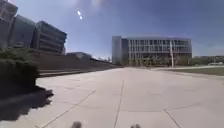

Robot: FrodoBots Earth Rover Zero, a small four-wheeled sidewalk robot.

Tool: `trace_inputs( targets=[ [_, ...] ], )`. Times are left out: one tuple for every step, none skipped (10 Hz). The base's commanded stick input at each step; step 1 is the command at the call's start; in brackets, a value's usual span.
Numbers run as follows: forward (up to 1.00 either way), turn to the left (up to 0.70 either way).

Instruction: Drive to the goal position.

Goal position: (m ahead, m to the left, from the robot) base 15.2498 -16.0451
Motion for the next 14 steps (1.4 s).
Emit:
trace_inputs(
  targets=[
    [0.7,0.0],
    [0.7,0.0],
    [0.7,0.0],
    [0.7,0.0],
    [0.7,0.0],
    [0.7,0.0],
    [0.7,0.0],
    [0.7,0.0],
    [0.7,0.0],
    [0.7,0.0],
    [0.7,0.0],
    [0.7,0.0],
    [0.7,0.0],
    [0.7,0.0]
  ],
)
